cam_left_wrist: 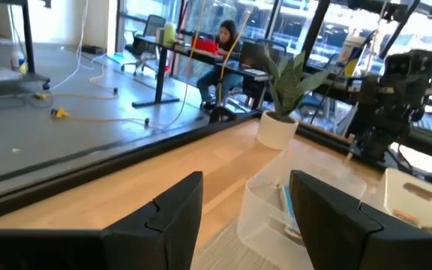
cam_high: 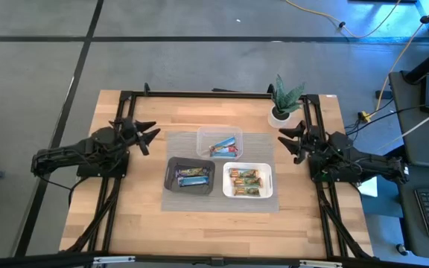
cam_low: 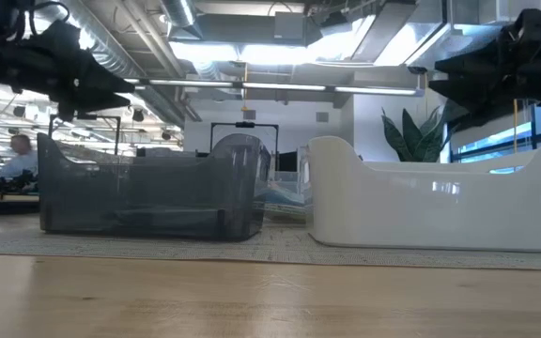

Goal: Pick and place Granola Bars by type
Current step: Return to Home Position

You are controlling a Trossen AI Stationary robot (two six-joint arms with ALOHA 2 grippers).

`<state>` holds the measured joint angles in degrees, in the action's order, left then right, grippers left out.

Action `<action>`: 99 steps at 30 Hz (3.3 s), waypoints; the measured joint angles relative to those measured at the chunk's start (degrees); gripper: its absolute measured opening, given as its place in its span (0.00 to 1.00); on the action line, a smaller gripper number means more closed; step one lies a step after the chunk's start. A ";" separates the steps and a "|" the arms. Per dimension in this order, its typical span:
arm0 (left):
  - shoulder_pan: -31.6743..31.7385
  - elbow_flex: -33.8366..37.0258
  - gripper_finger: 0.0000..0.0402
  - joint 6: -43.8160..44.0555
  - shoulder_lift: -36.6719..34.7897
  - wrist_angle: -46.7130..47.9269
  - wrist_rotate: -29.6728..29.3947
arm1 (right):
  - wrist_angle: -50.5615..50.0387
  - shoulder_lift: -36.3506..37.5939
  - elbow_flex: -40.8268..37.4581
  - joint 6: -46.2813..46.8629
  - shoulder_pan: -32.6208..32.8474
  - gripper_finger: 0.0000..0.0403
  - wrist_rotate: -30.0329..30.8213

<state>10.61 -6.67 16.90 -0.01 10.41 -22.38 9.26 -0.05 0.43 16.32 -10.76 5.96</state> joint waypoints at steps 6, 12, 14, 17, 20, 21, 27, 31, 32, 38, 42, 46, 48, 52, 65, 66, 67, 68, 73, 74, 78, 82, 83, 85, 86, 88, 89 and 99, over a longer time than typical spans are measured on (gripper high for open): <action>0.01 2.90 0.48 -0.49 0.01 -3.35 -0.01 | -0.03 0.00 0.00 0.09 0.00 0.49 0.50; 0.02 2.92 0.48 -1.65 0.02 -3.38 -0.22 | -0.58 0.02 0.00 -0.05 0.00 0.49 0.71; 0.02 2.92 0.48 -2.13 0.17 -3.38 -0.23 | -0.83 0.02 0.00 0.89 0.00 0.49 0.70; 0.00 2.92 0.48 -2.22 0.22 -3.38 -0.23 | -1.66 0.02 0.00 1.55 0.00 0.49 0.71; 0.00 2.92 0.48 -2.20 0.22 -3.38 -0.11 | -2.04 0.00 0.00 1.17 0.02 0.49 1.93; 0.00 2.92 0.48 -2.18 0.22 -3.38 -0.18 | -2.14 -0.03 0.00 1.28 0.02 0.49 1.97; 0.00 2.92 0.48 -2.66 0.22 -3.38 -0.21 | -2.10 -0.13 0.00 1.38 0.02 0.49 1.97; 0.00 2.92 0.48 -2.66 0.22 -3.38 -0.23 | -2.08 -0.15 0.00 1.40 0.02 0.49 1.97; 0.00 2.92 0.48 -2.66 0.22 -3.38 -0.22 | -2.09 -0.15 0.00 1.40 0.02 0.49 1.97; 0.00 2.92 0.48 -2.66 0.22 -3.38 -0.23 | -2.05 -0.15 0.00 1.22 0.02 0.49 1.97; 0.00 2.92 0.48 -2.66 0.24 -3.38 -0.23 | -2.05 -0.15 0.00 1.22 0.02 0.49 1.99; 0.00 2.92 0.48 -2.66 0.24 -3.38 -0.23 | -2.03 -0.15 0.00 1.22 0.02 0.49 1.99; 0.00 2.92 0.48 -2.66 0.24 -3.38 -0.25 | -2.03 -0.15 0.00 1.22 0.02 0.49 1.99; 0.00 2.92 0.48 -2.66 0.26 -3.38 -0.23 | -2.01 -0.17 0.00 1.22 0.02 0.49 2.01; 0.00 2.92 0.48 -2.66 0.26 -3.38 -0.25 | -1.99 -0.17 0.00 1.22 0.02 0.49 2.01; 0.00 2.92 0.48 -2.66 0.26 -3.38 -0.25 | -1.99 -0.17 0.00 1.22 0.02 0.49 2.01; 0.00 2.92 0.48 -2.66 0.26 -3.38 -0.25 | -1.99 -0.17 0.00 1.22 0.01 0.49 2.01; 0.00 2.92 0.48 -2.66 0.26 -3.38 -0.25 | -1.99 -0.17 0.00 1.22 0.01 0.49 2.01; 0.00 2.92 0.48 -2.66 0.26 -3.38 -0.25 | -1.99 -0.21 0.00 1.22 0.02 0.49 2.01; 0.00 2.92 0.48 -2.66 0.26 -3.38 -0.25 | -1.99 -0.22 0.00 1.22 0.02 0.49 2.01; 0.00 2.92 0.48 -2.66 0.26 -3.38 -0.25 | -1.99 -0.22 0.00 1.22 0.02 0.49 2.01; 0.00 2.92 0.48 -2.66 0.26 -3.38 -0.25 | -1.99 -0.22 0.00 1.22 0.00 0.49 2.01; 0.00 2.92 0.48 -2.66 0.26 -3.38 -0.25 | -1.99 -0.22 0.00 1.22 0.02 0.49 2.01; 0.00 2.92 0.48 -2.66 0.26 -3.38 -0.25 | -1.99 -0.22 0.00 1.22 0.01 0.49 2.01; -0.01 2.92 0.48 -2.65 0.26 -3.38 -0.25 | -1.99 -0.21 0.00 1.22 0.02 0.49 2.01; 0.00 2.92 0.48 -2.66 0.26 -3.38 -0.25 | -1.99 -0.21 0.00 1.22 0.01 0.49 2.01; 0.00 2.92 0.48 -2.66 0.26 -3.38 -0.25 | -1.99 -0.20 0.00 1.22 0.00 0.49 2.01; 0.00 2.92 0.48 -2.66 0.26 -3.38 -0.25 | -1.99 -0.20 0.00 1.22 0.00 0.49 2.01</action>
<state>10.61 -3.75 14.24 0.25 7.03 -22.63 7.27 -0.25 0.43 17.54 -10.76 7.97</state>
